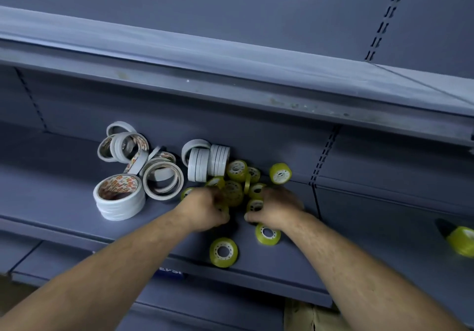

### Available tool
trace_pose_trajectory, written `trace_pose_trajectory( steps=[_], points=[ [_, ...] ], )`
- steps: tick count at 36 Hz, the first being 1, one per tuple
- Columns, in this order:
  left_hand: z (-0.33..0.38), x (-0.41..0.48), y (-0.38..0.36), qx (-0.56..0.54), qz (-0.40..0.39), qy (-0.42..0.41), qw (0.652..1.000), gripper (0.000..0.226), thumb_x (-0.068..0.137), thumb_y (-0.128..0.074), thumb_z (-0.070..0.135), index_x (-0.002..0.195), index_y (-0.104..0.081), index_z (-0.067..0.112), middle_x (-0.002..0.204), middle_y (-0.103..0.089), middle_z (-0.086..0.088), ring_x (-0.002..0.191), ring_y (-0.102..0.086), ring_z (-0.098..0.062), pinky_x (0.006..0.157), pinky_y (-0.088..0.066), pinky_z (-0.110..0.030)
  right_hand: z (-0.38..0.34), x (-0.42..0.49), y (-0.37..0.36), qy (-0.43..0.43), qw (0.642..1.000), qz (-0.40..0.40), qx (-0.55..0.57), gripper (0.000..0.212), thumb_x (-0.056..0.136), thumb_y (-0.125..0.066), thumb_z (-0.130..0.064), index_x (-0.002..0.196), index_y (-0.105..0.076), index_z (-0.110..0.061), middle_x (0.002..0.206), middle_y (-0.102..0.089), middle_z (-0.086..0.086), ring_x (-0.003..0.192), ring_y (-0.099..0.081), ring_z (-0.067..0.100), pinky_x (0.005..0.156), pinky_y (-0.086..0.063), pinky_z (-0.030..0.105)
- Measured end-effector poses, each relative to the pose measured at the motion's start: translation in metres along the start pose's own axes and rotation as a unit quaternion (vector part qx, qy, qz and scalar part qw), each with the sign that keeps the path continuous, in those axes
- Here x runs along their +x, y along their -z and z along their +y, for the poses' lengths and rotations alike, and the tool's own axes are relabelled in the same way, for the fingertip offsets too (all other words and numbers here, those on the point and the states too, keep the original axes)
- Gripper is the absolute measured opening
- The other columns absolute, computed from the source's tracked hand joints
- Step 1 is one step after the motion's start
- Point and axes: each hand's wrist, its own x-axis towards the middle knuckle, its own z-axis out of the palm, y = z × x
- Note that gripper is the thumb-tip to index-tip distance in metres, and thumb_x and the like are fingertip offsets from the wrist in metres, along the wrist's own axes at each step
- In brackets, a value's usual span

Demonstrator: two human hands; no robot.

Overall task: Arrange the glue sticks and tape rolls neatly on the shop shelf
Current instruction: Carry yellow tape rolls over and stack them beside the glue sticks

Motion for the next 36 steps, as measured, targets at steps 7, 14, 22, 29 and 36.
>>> trace_pose_trajectory(
  steps=[7, 14, 22, 29, 36],
  points=[
    [-0.008, -0.002, 0.0, -0.019, 0.027, 0.012, 0.999, 0.03, 0.076, -0.074, 0.03, 0.1, -0.069, 0.012, 0.094, -0.07, -0.005, 0.086, -0.067, -0.018, 0.077, -0.055, -0.032, -0.011, 0.001, -0.005, 0.025, 1.0, 0.009, -0.012, 0.058, 0.082, -0.069, -0.055, 0.122, -0.052, -0.017, 0.128, -0.053, 0.006, 0.116, -0.054, 0.028, 0.077, -0.04, 0.032],
    [-0.009, -0.003, 0.003, -0.025, 0.016, 0.024, 0.999, 0.024, 0.073, -0.071, 0.036, 0.086, -0.068, 0.016, 0.083, -0.069, -0.001, 0.079, -0.066, -0.016, 0.071, -0.056, -0.03, -0.009, 0.0, 0.001, 0.017, 0.999, 0.006, 0.045, 0.041, 0.077, -0.073, -0.045, 0.105, -0.053, -0.024, 0.111, -0.054, -0.003, 0.102, -0.055, 0.021, 0.074, -0.046, 0.032],
    [-0.007, -0.004, 0.006, -0.031, -0.017, 0.028, 0.999, 0.027, 0.069, -0.07, 0.041, 0.089, -0.067, 0.022, 0.087, -0.069, 0.0, 0.079, -0.067, -0.016, 0.071, -0.058, -0.031, -0.006, -0.006, 0.01, -0.013, 0.994, -0.036, 0.104, 0.064, 0.067, -0.08, -0.037, 0.117, -0.043, -0.02, 0.111, -0.054, 0.0, 0.096, -0.058, 0.02, 0.064, -0.046, 0.029],
    [-0.009, -0.005, 0.006, -0.03, -0.027, 0.015, 0.999, 0.032, 0.073, -0.071, 0.036, 0.097, -0.068, 0.016, 0.087, -0.071, -0.007, 0.077, -0.068, -0.017, 0.065, -0.055, -0.029, -0.009, -0.012, 0.014, -0.012, 0.996, -0.027, 0.086, 0.062, 0.071, -0.079, -0.035, 0.12, -0.043, -0.019, 0.108, -0.055, -0.001, 0.091, -0.056, 0.018, 0.058, -0.041, 0.025],
    [-0.003, -0.005, 0.007, -0.02, -0.039, -0.021, 0.999, 0.022, 0.078, -0.071, 0.033, 0.096, -0.067, 0.021, 0.083, -0.069, 0.0, 0.078, -0.066, -0.015, 0.065, -0.05, -0.026, -0.006, -0.02, 0.016, -0.023, 0.991, -0.001, 0.13, 0.074, 0.073, -0.081, -0.036, 0.132, -0.039, -0.02, 0.113, -0.056, -0.001, 0.089, -0.058, 0.02, 0.056, -0.047, 0.027]
  ],
)
